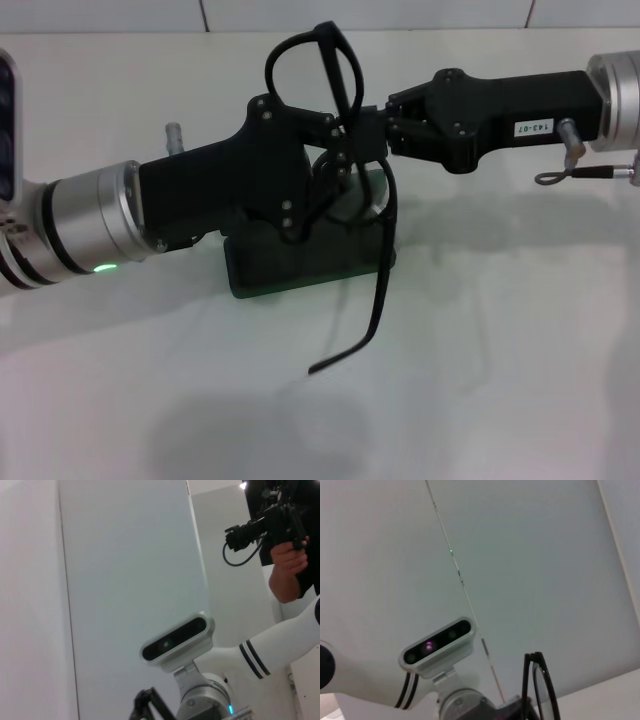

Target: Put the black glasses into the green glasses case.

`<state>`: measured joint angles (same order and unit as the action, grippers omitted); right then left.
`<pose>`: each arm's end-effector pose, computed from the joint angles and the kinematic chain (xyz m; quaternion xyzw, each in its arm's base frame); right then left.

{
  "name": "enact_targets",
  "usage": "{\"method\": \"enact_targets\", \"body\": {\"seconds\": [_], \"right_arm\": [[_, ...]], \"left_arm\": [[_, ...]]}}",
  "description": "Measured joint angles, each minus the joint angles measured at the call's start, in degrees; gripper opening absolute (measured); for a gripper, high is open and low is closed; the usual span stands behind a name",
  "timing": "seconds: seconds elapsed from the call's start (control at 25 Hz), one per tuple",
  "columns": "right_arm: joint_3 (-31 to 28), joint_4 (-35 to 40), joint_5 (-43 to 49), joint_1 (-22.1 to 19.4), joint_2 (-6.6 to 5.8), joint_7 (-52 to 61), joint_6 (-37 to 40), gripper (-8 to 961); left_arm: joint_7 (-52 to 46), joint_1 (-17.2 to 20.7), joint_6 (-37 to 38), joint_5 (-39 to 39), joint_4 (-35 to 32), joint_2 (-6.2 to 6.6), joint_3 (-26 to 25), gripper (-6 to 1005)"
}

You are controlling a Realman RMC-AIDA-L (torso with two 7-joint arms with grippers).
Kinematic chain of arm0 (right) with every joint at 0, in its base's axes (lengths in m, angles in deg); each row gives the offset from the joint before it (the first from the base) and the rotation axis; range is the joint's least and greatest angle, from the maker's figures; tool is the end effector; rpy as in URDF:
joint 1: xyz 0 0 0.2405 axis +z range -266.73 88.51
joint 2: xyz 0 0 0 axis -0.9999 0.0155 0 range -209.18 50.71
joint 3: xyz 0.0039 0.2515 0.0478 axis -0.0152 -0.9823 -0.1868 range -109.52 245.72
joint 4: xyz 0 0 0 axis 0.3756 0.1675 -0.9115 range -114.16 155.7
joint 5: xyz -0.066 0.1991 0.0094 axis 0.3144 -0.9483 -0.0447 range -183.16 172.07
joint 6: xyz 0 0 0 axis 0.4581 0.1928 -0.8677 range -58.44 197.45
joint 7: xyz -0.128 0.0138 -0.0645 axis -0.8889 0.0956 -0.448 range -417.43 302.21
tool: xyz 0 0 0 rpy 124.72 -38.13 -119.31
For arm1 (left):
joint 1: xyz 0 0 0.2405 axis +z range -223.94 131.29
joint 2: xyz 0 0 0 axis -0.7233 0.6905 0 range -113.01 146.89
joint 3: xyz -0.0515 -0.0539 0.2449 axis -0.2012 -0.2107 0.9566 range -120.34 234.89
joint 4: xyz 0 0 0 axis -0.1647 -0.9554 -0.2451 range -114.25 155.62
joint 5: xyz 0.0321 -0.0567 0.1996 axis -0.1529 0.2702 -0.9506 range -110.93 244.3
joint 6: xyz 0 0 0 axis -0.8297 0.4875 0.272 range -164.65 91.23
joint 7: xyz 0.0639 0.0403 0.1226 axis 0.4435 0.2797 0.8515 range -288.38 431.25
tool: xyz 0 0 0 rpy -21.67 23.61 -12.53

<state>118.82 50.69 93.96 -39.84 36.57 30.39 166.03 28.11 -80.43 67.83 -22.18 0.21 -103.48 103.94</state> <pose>0.1262 0.3737 -0.0041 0.9371 -0.1277 -0.3220 0.0432 -0.1946 0.3030 -0.0209 -0.8724 0.0428 -0.4706 0.1248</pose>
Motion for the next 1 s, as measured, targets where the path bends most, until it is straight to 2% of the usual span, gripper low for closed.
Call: {"method": "enact_targets", "body": {"seconds": [0.36,0.56,0.72,0.76,1.0], "right_arm": [[-0.19,1.76,-1.37,-2.48,-0.39,-0.06,-5.53,49],[0.38,5.51,-0.58,-4.97,-0.76,-0.24,-9.19,48],[0.45,7.14,-0.07,-6.77,-1.21,-0.4,-11.7,49],[0.37,7.43,-0.06,-7.21,-1.27,-0.41,-12.28,49],[-0.87,7.43,-2.44,-7.99,-1.8,2.04,-12.97,51]], "left_arm": [[-0.58,0.72,1.97,-0.05,-0.31,0.37,0.3,-1],[-3.51,1.55,2.15,-1.65,-2.65,1.11,0.88,-1],[-7.42,2.93,2.53,-4.74,-6.72,1.37,1.02,-1],[-10.18,4.28,4.52,-6.79,-9.16,1.94,1.3,-1],[-11.11,7.57,6.39,-8.17,-8.97,2.85,1.57,-1]]}}
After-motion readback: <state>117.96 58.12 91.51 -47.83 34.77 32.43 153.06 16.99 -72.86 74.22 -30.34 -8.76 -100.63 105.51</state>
